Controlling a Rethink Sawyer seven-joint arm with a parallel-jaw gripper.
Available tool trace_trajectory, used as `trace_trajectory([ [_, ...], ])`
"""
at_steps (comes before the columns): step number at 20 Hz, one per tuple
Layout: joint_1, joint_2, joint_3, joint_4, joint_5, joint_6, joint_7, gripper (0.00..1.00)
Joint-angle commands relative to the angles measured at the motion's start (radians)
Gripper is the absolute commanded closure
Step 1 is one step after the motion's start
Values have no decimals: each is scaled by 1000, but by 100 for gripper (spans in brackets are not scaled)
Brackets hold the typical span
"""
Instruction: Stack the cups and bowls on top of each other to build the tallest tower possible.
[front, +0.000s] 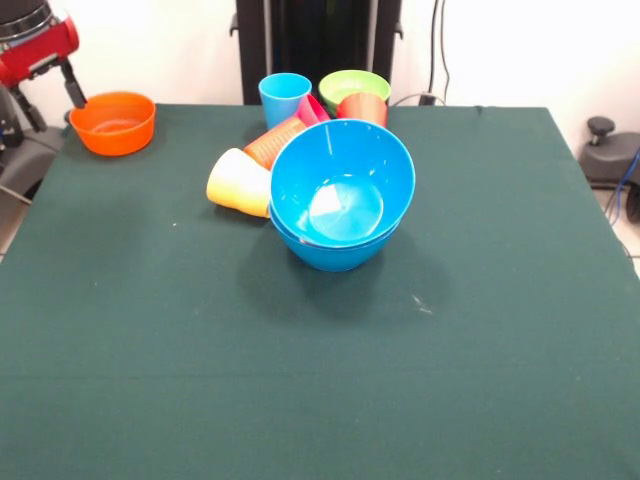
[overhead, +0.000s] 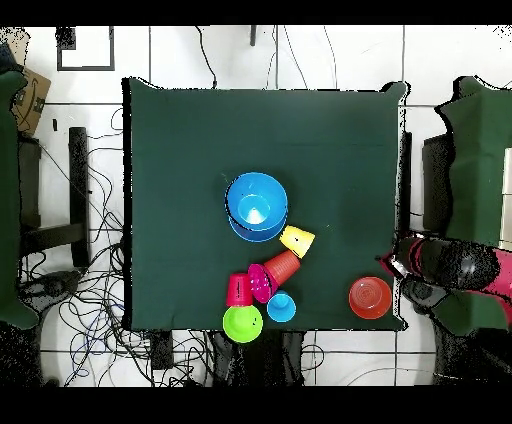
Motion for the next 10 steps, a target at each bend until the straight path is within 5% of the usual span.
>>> trace_trajectory([
  [1, 73, 72, -41, 37, -60, -104, 9, 0],
  [10, 93, 98, -72, 23, -89, -129, 16, 0],
])
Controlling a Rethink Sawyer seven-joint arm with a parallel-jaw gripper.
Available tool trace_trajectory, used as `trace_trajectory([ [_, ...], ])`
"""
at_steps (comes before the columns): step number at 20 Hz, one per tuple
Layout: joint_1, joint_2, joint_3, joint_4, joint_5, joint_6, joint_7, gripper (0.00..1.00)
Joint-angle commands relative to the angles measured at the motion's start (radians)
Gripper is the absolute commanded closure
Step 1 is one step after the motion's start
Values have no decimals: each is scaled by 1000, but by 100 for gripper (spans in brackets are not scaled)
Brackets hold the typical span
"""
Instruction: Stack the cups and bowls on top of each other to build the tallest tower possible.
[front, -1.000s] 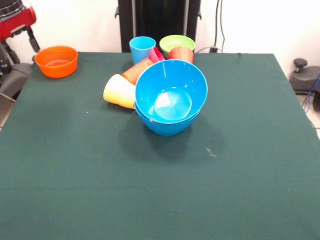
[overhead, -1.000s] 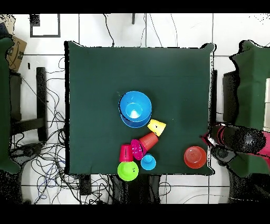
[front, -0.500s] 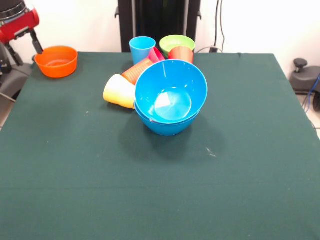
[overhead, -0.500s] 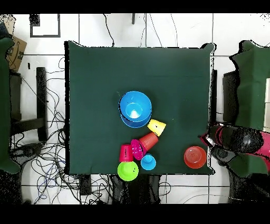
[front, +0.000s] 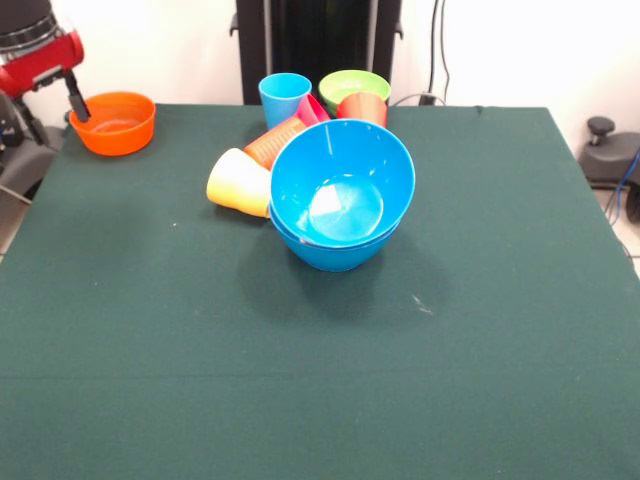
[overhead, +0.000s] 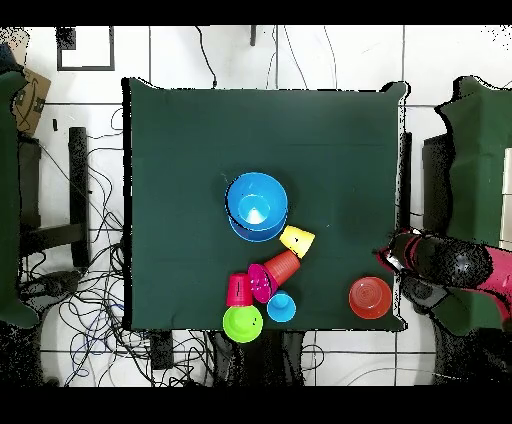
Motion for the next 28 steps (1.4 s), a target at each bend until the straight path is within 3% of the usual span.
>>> trace_trajectory([
  [1, 81, 78, -70, 23, -82, -65, 15, 0],
  [11, 127, 83, -125, 2, -53, 32, -3, 0],
  [28, 169, 48, -181, -7, -67, 66, -50, 0],
])
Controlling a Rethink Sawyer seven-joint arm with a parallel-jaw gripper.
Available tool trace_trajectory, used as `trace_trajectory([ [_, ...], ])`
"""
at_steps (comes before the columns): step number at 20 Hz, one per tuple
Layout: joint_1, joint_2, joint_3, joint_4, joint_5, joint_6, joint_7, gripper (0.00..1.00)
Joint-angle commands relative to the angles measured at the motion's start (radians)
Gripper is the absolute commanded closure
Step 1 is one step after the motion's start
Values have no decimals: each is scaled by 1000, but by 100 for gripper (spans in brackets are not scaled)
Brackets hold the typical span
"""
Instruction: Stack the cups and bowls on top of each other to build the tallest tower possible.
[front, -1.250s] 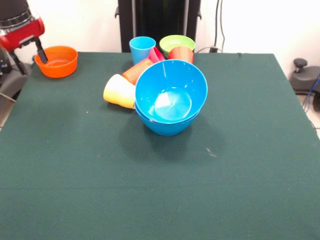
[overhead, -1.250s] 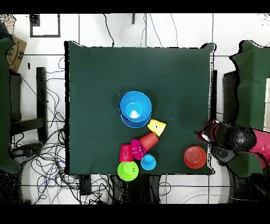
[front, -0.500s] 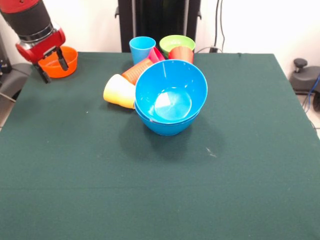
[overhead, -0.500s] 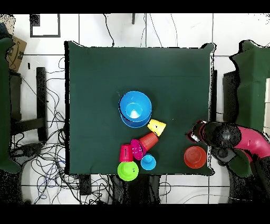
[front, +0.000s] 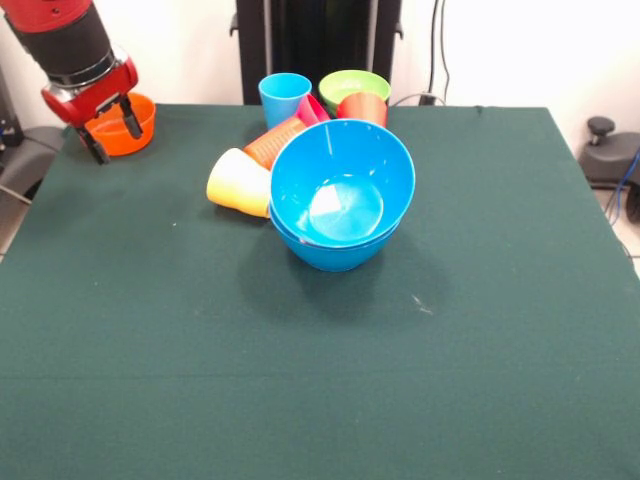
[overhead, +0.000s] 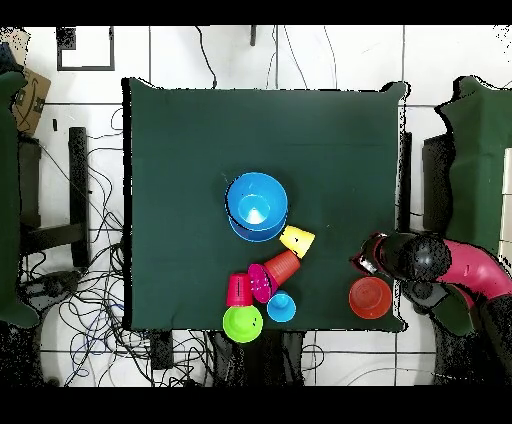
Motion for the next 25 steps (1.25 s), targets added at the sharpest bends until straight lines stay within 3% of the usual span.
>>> trace_trajectory([
  [1, 55, -12, -63, -6, -57, 70, -54, 0],
  [13, 60, -18, -71, -6, -60, 74, -78, 0],
  [19, 25, -12, -42, 12, -16, 63, -95, 0],
  [25, 24, -13, -41, 9, -19, 72, -104, 0],
])
